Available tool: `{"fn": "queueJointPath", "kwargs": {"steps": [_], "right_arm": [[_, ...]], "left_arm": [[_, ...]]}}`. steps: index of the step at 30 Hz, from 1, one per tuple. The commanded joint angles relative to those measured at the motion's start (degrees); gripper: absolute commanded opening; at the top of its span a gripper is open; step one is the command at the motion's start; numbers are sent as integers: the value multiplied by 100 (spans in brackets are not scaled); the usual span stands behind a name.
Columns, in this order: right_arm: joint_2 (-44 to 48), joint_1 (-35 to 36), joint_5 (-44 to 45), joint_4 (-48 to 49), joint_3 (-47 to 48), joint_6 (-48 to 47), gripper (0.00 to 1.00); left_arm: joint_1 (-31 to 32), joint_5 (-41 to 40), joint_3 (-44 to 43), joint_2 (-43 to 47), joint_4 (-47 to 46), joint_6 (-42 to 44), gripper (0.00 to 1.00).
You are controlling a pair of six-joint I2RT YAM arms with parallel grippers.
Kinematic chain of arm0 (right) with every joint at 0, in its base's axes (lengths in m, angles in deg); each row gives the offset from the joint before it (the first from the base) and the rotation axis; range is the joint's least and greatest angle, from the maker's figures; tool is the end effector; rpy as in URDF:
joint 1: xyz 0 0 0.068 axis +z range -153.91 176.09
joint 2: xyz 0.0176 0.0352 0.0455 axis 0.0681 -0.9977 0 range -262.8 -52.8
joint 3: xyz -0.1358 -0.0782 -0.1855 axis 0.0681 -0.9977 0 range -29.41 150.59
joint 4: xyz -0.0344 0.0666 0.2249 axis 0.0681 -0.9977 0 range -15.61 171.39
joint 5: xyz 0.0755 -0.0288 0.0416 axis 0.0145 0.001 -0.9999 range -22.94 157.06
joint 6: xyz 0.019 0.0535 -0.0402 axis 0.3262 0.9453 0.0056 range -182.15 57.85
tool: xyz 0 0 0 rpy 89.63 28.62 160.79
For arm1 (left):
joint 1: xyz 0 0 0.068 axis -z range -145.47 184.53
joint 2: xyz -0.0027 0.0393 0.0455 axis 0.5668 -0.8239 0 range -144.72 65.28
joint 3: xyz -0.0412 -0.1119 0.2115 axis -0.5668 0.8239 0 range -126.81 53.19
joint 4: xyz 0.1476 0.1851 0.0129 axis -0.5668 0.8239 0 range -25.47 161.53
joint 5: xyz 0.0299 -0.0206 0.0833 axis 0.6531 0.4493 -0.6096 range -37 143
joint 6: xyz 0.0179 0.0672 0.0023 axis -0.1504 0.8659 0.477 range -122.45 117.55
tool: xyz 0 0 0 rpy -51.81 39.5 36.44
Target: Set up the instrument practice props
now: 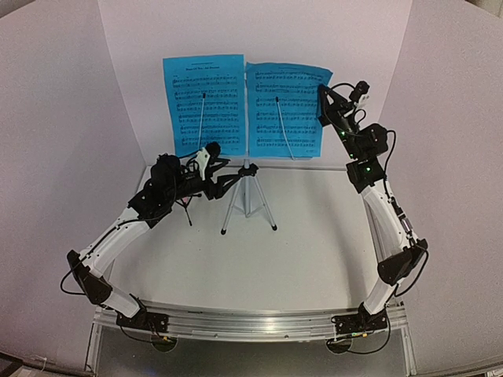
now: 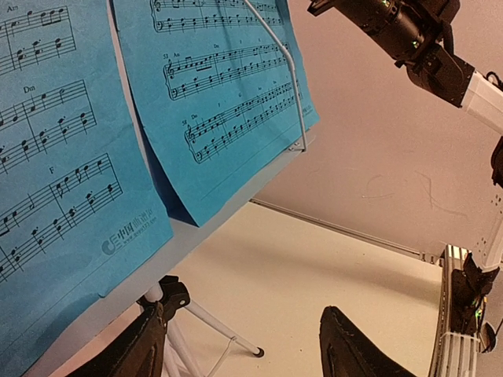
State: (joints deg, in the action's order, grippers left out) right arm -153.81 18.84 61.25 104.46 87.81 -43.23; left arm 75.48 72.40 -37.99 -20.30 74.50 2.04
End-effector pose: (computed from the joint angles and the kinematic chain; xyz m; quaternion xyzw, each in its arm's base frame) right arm 0.3284 0.1440 0.5432 -0.0601 0.4259 0.3412 0.8358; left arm 0.2452 -0.2377 0.4171 0.3849 0.6227 -0.3270 0.5976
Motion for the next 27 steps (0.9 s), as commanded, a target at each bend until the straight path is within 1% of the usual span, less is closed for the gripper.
{"fn": "queueJointPath", "kwargs": {"steps": [1,12,27], "right_arm": [[88,-26,7,292,-67,141,0],[57,-28,-27,356,-20,104,0],[-43,-26,-121,372,6,286,0]], "left_arm": [[27,-7,-296,-10,-161,71,67],[27,-15,-327,15,-115,165,67],[27,2,-452,-33,-97,243,68]]}}
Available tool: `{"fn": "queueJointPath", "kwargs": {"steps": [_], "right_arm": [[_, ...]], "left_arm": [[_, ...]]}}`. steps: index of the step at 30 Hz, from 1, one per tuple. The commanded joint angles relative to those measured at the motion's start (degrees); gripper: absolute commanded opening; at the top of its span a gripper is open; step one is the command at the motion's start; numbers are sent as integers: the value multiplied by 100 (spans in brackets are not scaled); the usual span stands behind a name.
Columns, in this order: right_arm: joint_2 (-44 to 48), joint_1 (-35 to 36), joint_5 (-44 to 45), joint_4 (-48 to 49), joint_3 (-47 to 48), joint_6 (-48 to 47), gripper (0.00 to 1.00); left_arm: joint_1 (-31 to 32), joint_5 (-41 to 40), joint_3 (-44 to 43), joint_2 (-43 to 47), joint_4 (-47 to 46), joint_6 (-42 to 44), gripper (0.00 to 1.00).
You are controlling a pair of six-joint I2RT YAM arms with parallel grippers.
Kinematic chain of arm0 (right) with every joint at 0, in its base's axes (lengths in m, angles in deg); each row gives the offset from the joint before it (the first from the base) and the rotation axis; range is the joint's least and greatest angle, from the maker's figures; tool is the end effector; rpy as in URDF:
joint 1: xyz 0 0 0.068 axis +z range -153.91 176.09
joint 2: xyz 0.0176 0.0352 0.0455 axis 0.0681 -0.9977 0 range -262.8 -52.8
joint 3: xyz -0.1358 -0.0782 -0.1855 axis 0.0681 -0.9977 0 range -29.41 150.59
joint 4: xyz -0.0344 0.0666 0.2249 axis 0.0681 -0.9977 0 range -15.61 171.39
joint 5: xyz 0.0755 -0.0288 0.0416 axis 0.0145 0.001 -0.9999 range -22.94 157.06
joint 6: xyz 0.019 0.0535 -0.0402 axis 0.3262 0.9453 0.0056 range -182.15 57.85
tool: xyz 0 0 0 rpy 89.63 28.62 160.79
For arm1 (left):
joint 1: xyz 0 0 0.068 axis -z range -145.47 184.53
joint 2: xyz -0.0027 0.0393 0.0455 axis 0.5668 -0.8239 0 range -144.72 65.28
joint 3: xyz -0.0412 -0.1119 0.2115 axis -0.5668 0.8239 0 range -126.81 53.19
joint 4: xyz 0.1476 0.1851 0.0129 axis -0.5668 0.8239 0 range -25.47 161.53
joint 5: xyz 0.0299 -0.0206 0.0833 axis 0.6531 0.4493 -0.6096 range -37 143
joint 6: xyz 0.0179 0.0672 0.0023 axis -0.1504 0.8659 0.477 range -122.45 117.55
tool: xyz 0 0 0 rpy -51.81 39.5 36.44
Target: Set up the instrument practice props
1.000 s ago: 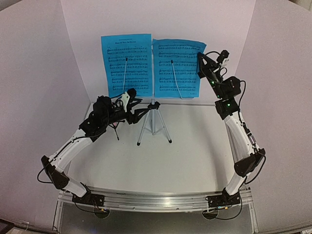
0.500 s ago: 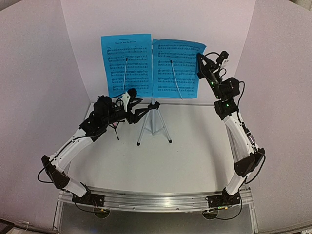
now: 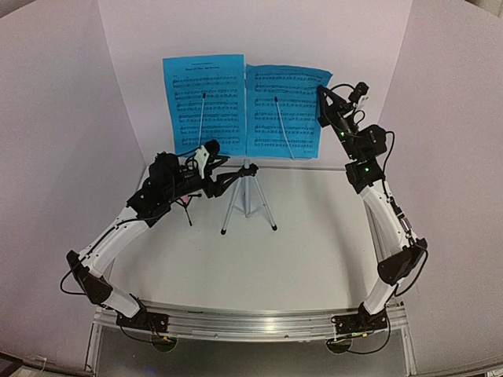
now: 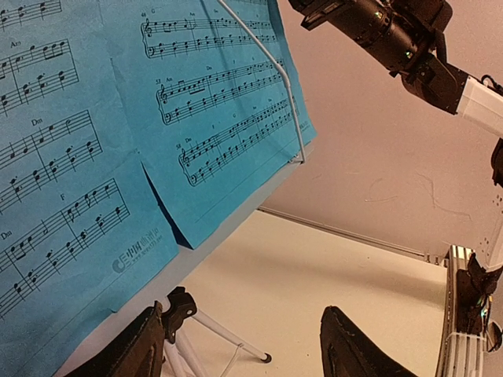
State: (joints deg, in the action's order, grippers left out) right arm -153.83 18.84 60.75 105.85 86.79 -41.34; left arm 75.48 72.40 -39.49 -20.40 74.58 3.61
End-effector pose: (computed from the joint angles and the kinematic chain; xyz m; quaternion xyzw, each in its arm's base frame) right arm 0.3298 0.1451 0.5403 -0.0570 0.4239 0.3570 0.8304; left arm 0.2441 -0.2367 0.4252 0.3916 0.6097 -0.3200 0.6104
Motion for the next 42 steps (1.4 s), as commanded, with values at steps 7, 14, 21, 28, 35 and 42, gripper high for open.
{"fn": "queueJointPath", "kwargs": {"steps": [7,14,21,28,35,42], "right_arm": [[-93,-29,-69,239,140,124,0],[-177,-29,-143,232,276,125,0],[-155,-27,-132,234,216,119,0],[-18,-29,-165,234,159,67,9],[329,-29,-124,235,-127,-71,28],[1021,-27,96,190,-873,-126,47]], "left_arm": [[27,2,-308,-28,-96,109,68],[27,-15,-334,-44,-92,142,68],[28,-32,-344,-31,-66,203,68],[27,-25,-303,0,-35,204,69],[27,40,-323,51,27,214,69],[28,525,-43,473,138,548,71]]}}
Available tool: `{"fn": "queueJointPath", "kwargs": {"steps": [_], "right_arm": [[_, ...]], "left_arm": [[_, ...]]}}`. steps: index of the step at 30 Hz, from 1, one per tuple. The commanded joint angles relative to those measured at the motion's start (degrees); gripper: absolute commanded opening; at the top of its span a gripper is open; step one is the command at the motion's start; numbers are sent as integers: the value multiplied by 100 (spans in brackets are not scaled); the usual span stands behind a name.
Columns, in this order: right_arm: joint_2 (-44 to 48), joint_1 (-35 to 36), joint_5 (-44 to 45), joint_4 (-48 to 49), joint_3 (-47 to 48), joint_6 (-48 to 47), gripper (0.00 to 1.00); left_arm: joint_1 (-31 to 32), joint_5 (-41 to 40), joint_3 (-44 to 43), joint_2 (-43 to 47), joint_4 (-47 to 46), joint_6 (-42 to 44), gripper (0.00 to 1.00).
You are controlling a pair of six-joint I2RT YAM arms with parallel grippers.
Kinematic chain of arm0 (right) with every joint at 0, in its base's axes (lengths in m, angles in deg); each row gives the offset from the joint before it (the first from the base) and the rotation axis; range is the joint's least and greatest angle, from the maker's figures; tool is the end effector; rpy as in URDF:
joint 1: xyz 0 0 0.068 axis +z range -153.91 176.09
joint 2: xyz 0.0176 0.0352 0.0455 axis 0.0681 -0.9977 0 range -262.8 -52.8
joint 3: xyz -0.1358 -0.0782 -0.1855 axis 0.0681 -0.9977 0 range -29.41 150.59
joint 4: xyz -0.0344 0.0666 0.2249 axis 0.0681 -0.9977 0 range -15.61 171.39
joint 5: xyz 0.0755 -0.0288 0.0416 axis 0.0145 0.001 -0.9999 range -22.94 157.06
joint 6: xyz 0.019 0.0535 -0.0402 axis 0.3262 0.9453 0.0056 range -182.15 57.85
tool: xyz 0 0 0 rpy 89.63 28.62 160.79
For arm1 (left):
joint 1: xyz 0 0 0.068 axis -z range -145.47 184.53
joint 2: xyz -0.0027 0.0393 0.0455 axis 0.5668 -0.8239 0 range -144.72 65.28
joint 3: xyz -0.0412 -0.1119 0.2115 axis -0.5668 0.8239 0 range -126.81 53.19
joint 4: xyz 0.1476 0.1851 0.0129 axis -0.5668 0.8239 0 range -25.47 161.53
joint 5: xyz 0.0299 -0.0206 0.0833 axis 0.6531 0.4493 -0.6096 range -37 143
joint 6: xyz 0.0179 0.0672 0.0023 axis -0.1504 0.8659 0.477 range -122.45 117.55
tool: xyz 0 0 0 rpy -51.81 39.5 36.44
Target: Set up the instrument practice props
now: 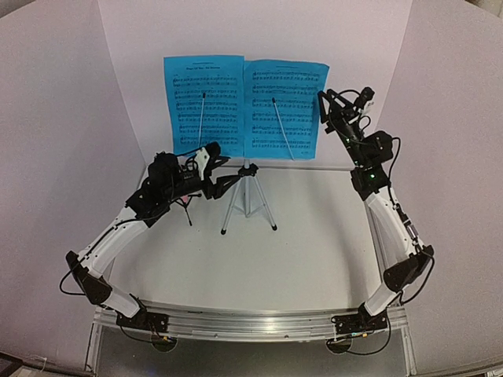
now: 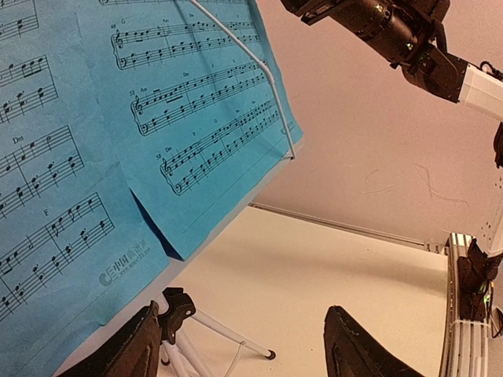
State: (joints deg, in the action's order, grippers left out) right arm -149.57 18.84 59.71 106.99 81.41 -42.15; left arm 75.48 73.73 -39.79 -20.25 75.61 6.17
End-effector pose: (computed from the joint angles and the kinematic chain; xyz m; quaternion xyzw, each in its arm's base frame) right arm 0.3155 0.1402 0.5391 -0.0682 0.4229 0.3545 0.8311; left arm 0.2419 -0.2364 0.4255 0.4125 0.5995 -0.3134 0.6101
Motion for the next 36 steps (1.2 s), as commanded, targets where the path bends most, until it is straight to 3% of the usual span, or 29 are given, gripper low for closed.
{"fn": "queueJointPath", "kwargs": {"steps": [1,2,5,13,20,26,36], "right_arm": [[721,-28,255,0,-456,-37,55],[826,-27,303,-153,-551,-31,68],[1171,-25,522,-919,-759,-20,80],[2355,-25,1483,-3011,-2187,275,84],[3182,-27,1823,-4056,-3973,1079,84],[3331,-33,1564,-4160,-4900,1607,84],[3302,-28,1506,-4176,-5193,1662,84]], "left_arm": [[27,483,37,547,55,359,72],[27,573,80,622,87,425,73],[27,603,206,946,293,511,73],[31,382,959,2182,1062,595,74],[4,-330,2176,3355,1657,482,73],[-747,-390,2897,3859,1769,242,72],[-1470,-1056,3987,4129,1098,-758,72]]}}
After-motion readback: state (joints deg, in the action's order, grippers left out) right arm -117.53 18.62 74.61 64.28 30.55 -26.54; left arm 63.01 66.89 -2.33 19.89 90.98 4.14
